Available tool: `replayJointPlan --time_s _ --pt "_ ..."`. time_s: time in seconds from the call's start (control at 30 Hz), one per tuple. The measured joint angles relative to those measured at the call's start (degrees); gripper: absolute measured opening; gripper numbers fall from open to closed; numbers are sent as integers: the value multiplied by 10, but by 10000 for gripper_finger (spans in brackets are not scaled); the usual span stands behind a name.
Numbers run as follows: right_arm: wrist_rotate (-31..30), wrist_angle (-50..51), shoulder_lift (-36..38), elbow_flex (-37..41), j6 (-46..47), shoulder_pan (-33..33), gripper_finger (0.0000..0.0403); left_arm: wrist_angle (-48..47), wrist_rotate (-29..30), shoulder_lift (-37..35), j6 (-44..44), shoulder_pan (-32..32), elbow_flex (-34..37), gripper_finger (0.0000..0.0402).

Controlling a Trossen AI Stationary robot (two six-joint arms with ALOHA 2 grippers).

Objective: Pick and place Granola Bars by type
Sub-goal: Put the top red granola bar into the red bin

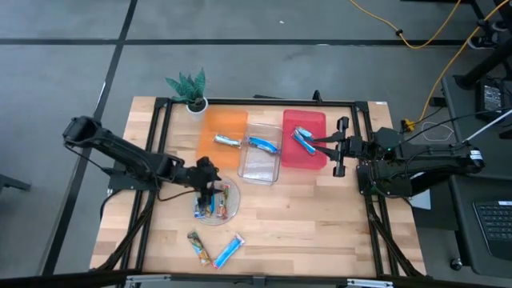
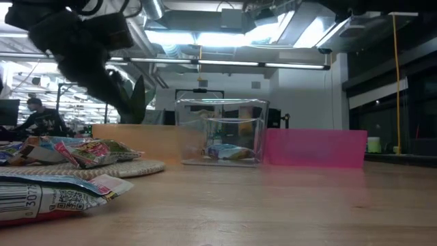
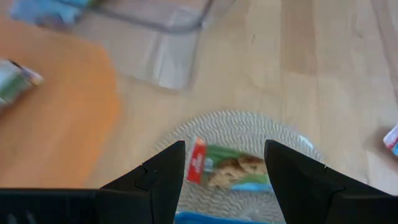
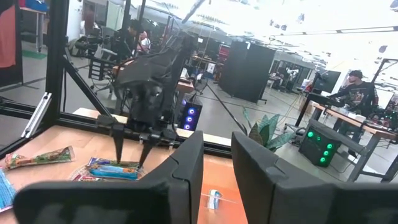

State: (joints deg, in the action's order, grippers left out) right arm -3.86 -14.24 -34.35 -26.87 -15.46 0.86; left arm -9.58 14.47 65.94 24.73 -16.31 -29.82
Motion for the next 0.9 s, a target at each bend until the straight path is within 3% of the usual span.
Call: replayJointPlan --time_s 0.33,0.67,0.9 --pt "0 0 0 0 0 0 87 22 10 76 37 -36 0 218" --pt "0 0 0 0 0 0 87 21 -31 79 42 -35 0 262" --pt "0 0 0 0 0 0 87 21 -48 79 98 -43 0 281"
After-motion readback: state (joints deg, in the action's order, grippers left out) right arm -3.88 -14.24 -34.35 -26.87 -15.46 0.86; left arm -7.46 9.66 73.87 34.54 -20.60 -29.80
